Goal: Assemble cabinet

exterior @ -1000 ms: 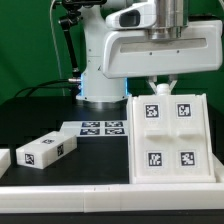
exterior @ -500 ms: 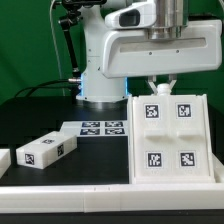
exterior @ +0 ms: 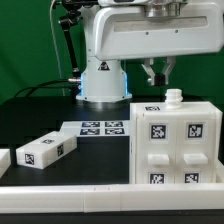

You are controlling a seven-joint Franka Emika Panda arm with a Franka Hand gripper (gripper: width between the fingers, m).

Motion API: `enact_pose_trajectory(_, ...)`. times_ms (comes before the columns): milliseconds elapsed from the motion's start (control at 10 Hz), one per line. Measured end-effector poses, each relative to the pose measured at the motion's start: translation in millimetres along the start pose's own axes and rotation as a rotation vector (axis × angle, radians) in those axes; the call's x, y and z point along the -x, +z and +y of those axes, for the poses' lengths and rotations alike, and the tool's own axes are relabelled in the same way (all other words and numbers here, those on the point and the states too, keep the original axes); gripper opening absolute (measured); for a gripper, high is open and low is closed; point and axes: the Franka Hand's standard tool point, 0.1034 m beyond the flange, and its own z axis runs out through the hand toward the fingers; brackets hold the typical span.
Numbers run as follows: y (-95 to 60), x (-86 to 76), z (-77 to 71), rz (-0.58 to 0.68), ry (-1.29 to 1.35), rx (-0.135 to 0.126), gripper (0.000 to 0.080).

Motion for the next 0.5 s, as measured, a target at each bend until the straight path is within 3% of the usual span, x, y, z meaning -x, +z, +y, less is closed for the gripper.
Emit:
enact_pose_trajectory(300,1.2,1.0,-2.9,-0.002,-0.002,-0.001,0.0014)
enact_pose_trajectory(400,1.2,1.0,-3.0,-0.002,-0.002,-0.001,0.0183)
enact_pose_trajectory(500,1.2,1.0,-2.9,-0.002,-0.002,-0.001,0.0183)
